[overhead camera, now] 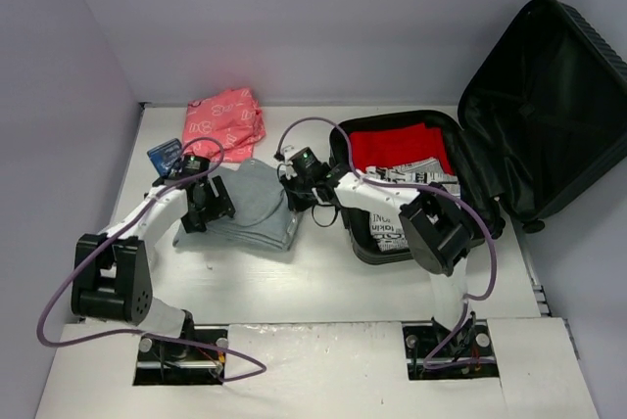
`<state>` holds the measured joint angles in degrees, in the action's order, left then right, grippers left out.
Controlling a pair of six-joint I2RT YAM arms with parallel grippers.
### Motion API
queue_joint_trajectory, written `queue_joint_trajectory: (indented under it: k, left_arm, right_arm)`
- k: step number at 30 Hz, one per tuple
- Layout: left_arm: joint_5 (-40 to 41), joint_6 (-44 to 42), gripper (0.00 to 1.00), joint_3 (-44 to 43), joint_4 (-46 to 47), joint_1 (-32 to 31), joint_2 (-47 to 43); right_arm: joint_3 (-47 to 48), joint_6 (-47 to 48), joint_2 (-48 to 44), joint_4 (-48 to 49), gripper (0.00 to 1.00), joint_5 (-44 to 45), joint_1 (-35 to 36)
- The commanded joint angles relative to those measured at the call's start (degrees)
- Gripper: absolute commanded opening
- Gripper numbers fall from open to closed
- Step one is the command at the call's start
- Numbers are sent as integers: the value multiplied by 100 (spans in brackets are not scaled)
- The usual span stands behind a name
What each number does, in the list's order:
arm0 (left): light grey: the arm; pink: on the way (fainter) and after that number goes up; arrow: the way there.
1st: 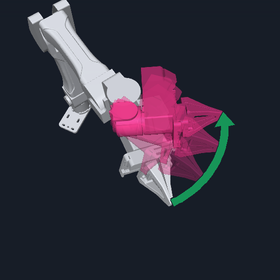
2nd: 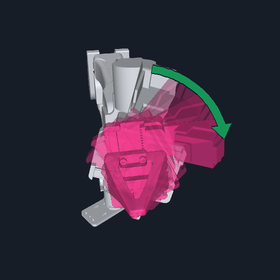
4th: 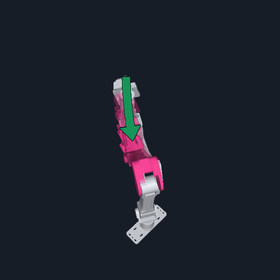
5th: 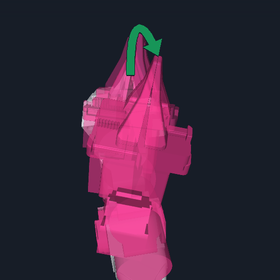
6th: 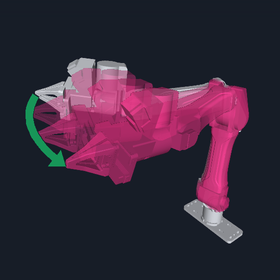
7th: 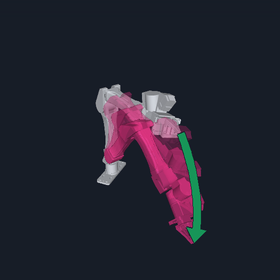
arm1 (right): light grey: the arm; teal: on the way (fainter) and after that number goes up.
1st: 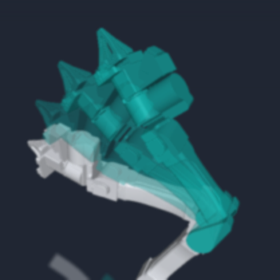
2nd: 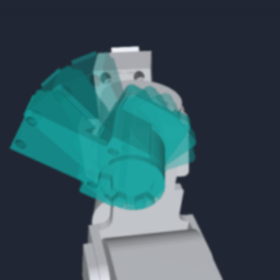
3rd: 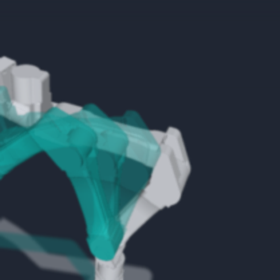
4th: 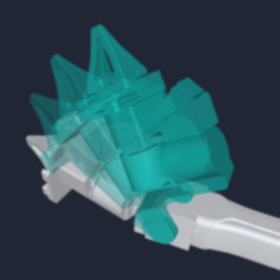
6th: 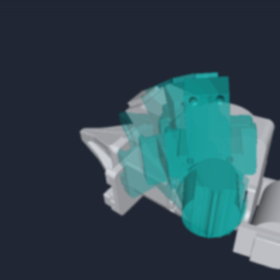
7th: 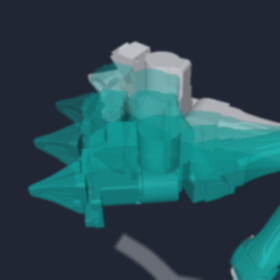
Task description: Pack the luggage
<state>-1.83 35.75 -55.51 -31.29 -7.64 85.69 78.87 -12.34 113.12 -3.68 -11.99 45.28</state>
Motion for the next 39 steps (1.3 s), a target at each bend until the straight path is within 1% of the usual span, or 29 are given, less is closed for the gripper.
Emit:
queue_joint_trajectory:
  k: [1, 4, 5, 7, 8, 9, 10, 11, 12, 13, 14, 17, 19, 23, 25, 30, 32, 35, 39]
  left_arm:
    - [-466, 476, 74, 250, -404, -27, -464]
    - [-521, 582, 74, 286, -580, -36, -860]
    - [-486, 574, 74, 216, -745, -27, -1018]
    - [-363, 486, 74, -135, -913, -27, -1142]
    - [-215, 442, 74, -284, -1079, -27, -1212]
    - [-152, 407, 74, -442, -1159, -18, -1221]
    - [-99, 320, 75, -748, -1221, 43, -1221]
    - [-73, 267, 77, -890, -1335, 113, -1187]
    - [-72, 223, 78, -1014, -1380, 192, -1151]
    - [-72, 126, 80, -1215, -1415, 375, -1125]
    - [-81, 65, 81, -1287, -1424, 473, -1072]
    - [-265, -155, 83, -1428, -1319, 798, -923]
    - [-415, -340, 83, -1489, -1257, 1062, -765]
    - [-713, -551, 83, -1454, -941, 1238, -510]
    - [-924, -787, 83, -1463, -792, 1308, -291]
    - [-969, -841, 83, -1367, -459, 1388, -35]
    - [-960, -763, 83, -1165, -186, 1458, 52]
    - [-1065, -674, 83, -963, -9, 1493, 228]
    - [-978, -727, 83, -795, 193, 1502, 545]
  right_arm:
    - [558, 434, 61, 430, 0, 469, -229]
    - [744, 496, 9, 421, 0, 434, -326]
    - [752, 487, -53, 412, 2, 426, -335]
    - [700, 339, -271, 412, 11, 425, -353]
    - [656, 276, -369, 412, 27, 425, -362]
    - [612, 198, -448, 412, 38, 417, -370]
    - [568, 110, -623, 412, 62, 417, -379]
    - [455, -117, -703, 412, 74, 417, -379]
    - [393, -268, -782, 412, 83, 408, -379]
    - [323, -426, -913, 404, 96, 399, -379]
    - [174, -793, -975, 395, 100, 399, -379]
    - [-151, -1523, -1116, 395, 100, 302, -371]
    - [-293, -1841, -1143, 403, 100, 329, -327]
    - [-478, -2395, -1055, 395, 100, 443, -212]
    - [-609, -2842, -985, 395, 100, 548, -177]
    - [-636, -2993, -792, 395, 100, 593, -151]
    - [-610, -3037, -626, 430, 100, 487, -151]
    - [-610, -3038, -423, 491, 100, 408, -133]
    - [-776, -3055, -238, 623, 100, 276, -124]
